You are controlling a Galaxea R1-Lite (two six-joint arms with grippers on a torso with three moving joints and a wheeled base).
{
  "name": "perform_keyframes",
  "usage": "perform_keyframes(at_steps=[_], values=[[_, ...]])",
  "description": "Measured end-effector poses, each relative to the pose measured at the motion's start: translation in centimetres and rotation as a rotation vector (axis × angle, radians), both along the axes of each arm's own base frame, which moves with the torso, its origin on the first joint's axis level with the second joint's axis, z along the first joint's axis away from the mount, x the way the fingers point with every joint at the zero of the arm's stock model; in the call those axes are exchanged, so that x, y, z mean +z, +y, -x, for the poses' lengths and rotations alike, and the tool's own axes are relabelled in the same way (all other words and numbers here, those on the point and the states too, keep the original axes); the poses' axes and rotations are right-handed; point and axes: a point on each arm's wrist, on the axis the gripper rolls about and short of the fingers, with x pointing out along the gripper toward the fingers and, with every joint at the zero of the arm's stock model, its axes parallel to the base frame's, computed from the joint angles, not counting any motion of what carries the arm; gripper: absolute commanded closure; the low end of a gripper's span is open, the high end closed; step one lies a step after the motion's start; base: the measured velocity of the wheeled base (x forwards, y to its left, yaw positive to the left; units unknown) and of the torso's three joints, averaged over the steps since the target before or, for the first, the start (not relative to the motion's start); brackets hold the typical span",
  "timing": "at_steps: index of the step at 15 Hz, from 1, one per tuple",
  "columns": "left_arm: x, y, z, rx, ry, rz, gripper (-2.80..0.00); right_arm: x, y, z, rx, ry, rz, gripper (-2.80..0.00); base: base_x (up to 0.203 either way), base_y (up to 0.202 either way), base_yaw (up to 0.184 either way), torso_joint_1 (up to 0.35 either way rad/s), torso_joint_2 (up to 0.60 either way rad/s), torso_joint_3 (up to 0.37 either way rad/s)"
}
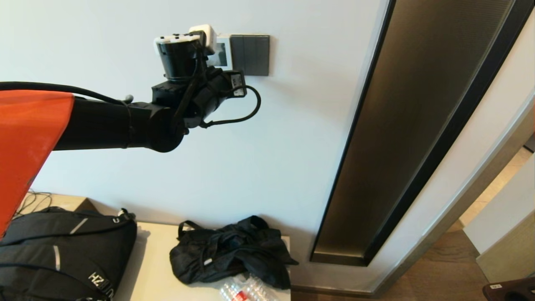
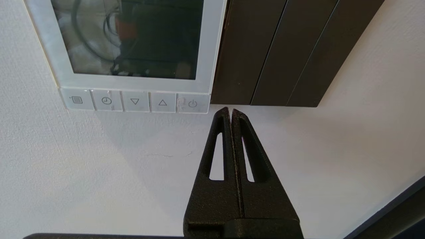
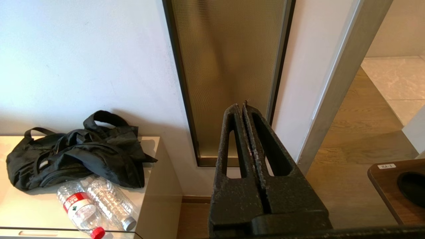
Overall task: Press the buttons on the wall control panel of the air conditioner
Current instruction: Turn on the central air conditioner
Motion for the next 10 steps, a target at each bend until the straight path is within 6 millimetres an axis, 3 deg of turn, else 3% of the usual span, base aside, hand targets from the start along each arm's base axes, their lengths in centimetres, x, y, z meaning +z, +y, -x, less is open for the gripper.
perform_keyframes(at_steps=[10], values=[[-0.8, 0.7, -1.2, 0.024, 0.012, -0.010, 0.00, 0.0, 0.0, 0.0, 0.000, 0.000, 0.000, 0.00, 0.000, 0.000, 0.000, 0.000, 0.00, 0.000]])
